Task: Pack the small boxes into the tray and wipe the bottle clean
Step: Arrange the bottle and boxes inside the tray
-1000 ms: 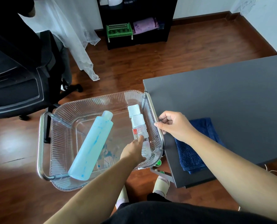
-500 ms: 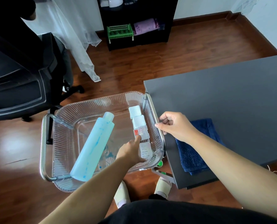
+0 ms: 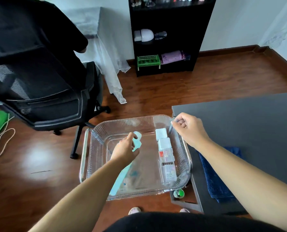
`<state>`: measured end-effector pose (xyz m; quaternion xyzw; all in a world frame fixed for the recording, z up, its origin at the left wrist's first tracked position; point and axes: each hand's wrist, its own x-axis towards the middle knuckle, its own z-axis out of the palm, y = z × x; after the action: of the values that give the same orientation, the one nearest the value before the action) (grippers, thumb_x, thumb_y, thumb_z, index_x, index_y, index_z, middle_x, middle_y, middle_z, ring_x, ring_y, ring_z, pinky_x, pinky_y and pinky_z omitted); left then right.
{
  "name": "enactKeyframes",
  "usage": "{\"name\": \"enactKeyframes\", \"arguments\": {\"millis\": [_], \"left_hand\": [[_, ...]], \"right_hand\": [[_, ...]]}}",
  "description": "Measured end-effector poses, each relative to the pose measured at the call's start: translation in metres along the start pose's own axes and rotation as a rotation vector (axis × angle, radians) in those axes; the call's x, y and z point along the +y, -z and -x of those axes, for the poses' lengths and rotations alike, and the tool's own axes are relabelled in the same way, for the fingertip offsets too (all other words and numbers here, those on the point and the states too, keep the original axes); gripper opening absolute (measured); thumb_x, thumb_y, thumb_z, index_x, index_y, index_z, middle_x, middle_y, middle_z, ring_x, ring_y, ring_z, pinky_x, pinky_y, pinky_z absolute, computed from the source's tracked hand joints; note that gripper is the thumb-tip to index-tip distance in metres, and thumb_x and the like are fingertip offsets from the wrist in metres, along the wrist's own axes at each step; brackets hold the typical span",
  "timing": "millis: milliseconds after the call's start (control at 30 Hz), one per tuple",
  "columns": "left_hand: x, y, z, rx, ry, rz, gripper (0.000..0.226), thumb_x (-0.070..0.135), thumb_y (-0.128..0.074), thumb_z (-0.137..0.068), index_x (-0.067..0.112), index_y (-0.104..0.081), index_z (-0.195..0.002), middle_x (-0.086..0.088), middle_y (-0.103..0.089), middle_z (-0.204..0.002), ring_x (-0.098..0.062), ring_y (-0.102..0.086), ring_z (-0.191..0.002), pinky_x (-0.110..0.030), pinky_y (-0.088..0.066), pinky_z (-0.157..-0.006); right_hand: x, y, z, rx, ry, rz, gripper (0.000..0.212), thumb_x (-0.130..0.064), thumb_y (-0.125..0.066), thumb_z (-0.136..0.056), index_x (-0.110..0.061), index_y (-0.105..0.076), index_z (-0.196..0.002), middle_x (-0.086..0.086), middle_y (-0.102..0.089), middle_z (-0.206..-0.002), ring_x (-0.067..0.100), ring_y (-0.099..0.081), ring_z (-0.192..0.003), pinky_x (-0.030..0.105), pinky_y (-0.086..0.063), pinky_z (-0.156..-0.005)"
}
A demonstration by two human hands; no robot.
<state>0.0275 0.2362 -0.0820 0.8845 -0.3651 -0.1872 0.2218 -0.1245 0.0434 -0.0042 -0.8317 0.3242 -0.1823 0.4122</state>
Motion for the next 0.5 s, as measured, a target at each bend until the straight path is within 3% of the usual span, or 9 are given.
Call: {"name": "enactKeyframes", "arguments": {"millis": [100,167,233,300,400,500], "left_hand": [[-0.02,0.018,0.003,0.057,0.093,0.011,0.032,0.028,-0.069,-0.079,0.025,-0.043,-0.099,0.006,-0.057,-0.082,-0.017,-0.053,-0.076,-0.029,-0.039,-0.065],[-0.034,0.024,0.007,0.048,0.171,0.03,0.036,0.029,-0.07,-0.077,0.023,-0.046,-0.103,0.004,-0.056,-0.085,-0.017,-0.054,-0.078,-0.031,-0.044,-0.065],[-0.047,0.024,0.01,0.014,0.228,0.064,0.043,0.029,-0.07,-0.076,0.021,-0.048,-0.112,0.0,-0.058,-0.096,-0.017,-0.053,-0.084,-0.033,-0.048,-0.074],[-0.058,0.019,0.01,-0.039,0.259,0.077,0.052,0.029,-0.073,-0.075,0.019,-0.047,-0.118,-0.004,-0.058,-0.111,-0.016,-0.052,-0.09,-0.031,-0.047,-0.08],[-0.068,0.012,0.003,-0.169,0.317,0.093,0.074,0.036,-0.078,-0.073,0.016,-0.04,-0.134,-0.005,-0.05,-0.132,-0.019,-0.052,-0.109,-0.031,-0.047,-0.083],[-0.077,0.007,-0.014,-0.29,0.367,0.171,0.088,0.039,-0.081,-0.072,0.012,-0.033,-0.14,-0.006,-0.044,-0.141,-0.024,-0.05,-0.12,-0.031,-0.048,-0.083]], "right_hand": [[-0.018,-0.031,0.0,-0.116,0.022,-0.011,0.013,-0.021,-0.065,-0.084,-0.009,-0.064,-0.077,-0.001,-0.06,-0.068,0.001,-0.05,-0.056,0.007,-0.04,-0.054],[-0.021,-0.056,0.003,-0.208,-0.025,0.005,0.011,-0.021,-0.066,-0.083,-0.012,-0.065,-0.077,-0.003,-0.06,-0.068,0.004,-0.05,-0.058,0.016,-0.043,-0.058],[-0.017,-0.079,0.008,-0.266,-0.097,0.014,0.009,-0.023,-0.066,-0.081,-0.014,-0.065,-0.077,-0.005,-0.06,-0.069,0.008,-0.051,-0.06,0.027,-0.048,-0.065],[-0.009,-0.102,0.013,-0.327,-0.173,-0.006,0.01,-0.023,-0.067,-0.081,-0.013,-0.065,-0.081,-0.004,-0.059,-0.072,0.011,-0.053,-0.063,0.029,-0.048,-0.068],[0.006,-0.131,0.017,-0.424,-0.334,-0.04,0.018,-0.026,-0.068,-0.083,-0.014,-0.064,-0.095,-0.003,-0.061,-0.082,0.016,-0.059,-0.071,0.03,-0.049,-0.071],[0.019,-0.157,0.017,-0.469,-0.583,-0.232,0.037,-0.027,-0.066,-0.087,-0.009,-0.056,-0.118,0.006,-0.062,-0.106,0.023,-0.063,-0.095,0.033,-0.054,-0.078]]}}
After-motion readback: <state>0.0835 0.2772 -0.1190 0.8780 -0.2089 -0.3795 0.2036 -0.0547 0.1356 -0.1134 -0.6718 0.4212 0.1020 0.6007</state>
